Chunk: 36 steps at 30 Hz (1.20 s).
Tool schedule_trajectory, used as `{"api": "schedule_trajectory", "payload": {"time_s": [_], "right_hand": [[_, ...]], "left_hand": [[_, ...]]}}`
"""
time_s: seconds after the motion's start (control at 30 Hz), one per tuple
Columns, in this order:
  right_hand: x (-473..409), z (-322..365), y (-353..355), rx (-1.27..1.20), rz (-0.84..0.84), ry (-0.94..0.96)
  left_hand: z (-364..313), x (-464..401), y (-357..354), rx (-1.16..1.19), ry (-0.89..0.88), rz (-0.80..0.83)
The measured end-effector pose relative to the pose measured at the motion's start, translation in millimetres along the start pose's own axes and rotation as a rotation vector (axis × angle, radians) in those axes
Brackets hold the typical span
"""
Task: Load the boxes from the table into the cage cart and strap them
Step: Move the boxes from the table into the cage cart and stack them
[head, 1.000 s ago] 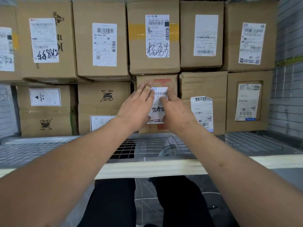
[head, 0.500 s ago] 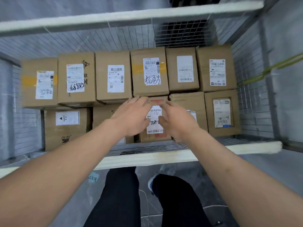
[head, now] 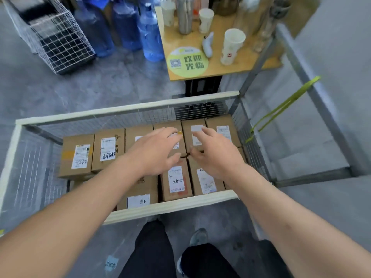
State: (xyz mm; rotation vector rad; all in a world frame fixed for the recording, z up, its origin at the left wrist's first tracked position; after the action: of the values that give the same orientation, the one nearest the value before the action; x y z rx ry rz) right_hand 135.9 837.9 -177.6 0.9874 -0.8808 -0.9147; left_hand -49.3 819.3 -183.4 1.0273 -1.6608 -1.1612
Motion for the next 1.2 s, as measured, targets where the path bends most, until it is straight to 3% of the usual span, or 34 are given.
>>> {"api": "schedule_trajectory", "payload": {"time_s": [0.27,0.5,0.83,1.2], "right_hand": [[50.7,12.3,103.4,0.071,-0.163,-0.064],[88.6,36.0,164.9,0.057,-0.315,-0.293],[179.1,70.2,180.5,0.041,-0.516,-0.733],[358.0,118.4,169.5,0.016,-0.680,-1.176]], "left_hand": [[-36.6,6.3,99.0,-0.038,-0.127,-0.134],[-63.7,-10.4,162.3,-0.023,-0.383,-0.175],[-130.6,-4.1,199.6,-0.056,-0.860,-0.120],[-255.4,107.1,205.9,-0.076,-1.288,-0.090]]}}
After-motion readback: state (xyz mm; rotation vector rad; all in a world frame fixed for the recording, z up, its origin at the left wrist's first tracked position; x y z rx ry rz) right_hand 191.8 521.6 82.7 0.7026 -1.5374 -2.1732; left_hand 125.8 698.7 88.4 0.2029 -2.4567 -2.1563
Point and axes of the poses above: each hand's wrist, its own x-axis away from the middle knuckle, its own y-axis out of the back of the hand, z = x × y, the point moved 2 cm from there along -x, towards the middle knuckle, and after that the axes turned 7 degrees about -z, right-handed, at the moved point
